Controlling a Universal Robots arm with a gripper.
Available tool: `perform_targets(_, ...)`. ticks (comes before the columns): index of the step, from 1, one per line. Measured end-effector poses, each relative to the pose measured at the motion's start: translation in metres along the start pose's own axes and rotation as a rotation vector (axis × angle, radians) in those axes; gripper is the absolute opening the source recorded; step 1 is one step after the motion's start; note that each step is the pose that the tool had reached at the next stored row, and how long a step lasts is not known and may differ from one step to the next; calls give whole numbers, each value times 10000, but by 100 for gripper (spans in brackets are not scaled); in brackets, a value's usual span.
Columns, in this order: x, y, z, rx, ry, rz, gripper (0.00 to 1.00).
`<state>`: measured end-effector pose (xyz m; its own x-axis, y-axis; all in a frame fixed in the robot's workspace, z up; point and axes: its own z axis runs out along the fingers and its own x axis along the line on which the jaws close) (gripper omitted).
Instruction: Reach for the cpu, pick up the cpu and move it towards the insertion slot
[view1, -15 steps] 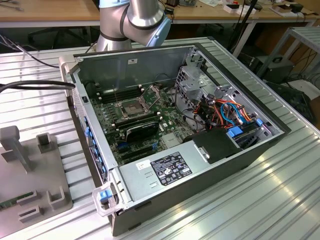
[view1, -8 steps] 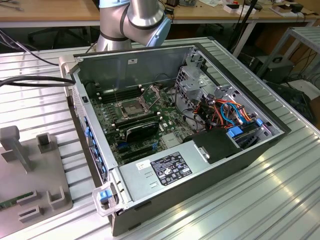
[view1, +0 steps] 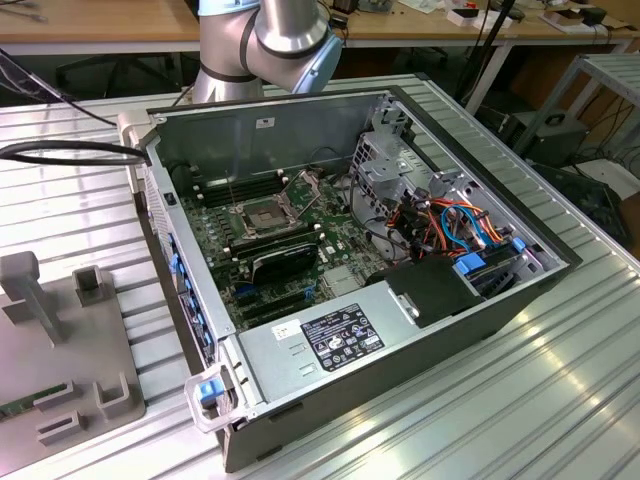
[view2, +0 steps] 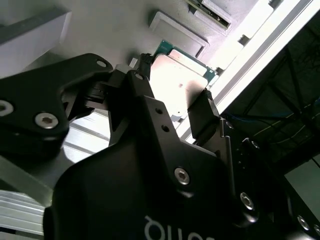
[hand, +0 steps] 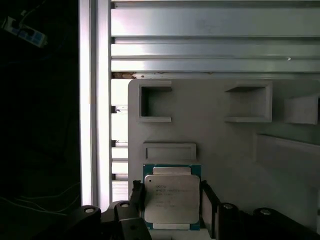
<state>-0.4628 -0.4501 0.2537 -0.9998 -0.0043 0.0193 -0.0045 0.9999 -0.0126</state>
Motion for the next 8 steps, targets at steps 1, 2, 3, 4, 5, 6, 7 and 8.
perform_targets(1, 0, 0, -16, 0, 0, 0, 55)
perform_targets(2, 1, -1, -43, 0, 1, 0, 55)
perform_targets(3, 2, -1, -82, 0, 1, 0, 55)
perform_targets(4, 2, -2, -121, 0, 0, 0, 55)
perform_targets(5, 3, -2, -166, 0, 0, -1, 55)
perform_targets(6, 4, -3, -193, 0, 1, 0, 55)
perform_targets(7, 4, -3, -212, 0, 0, 0, 55)
perform_targets(8, 4, -3, -222, 0, 1, 0, 55)
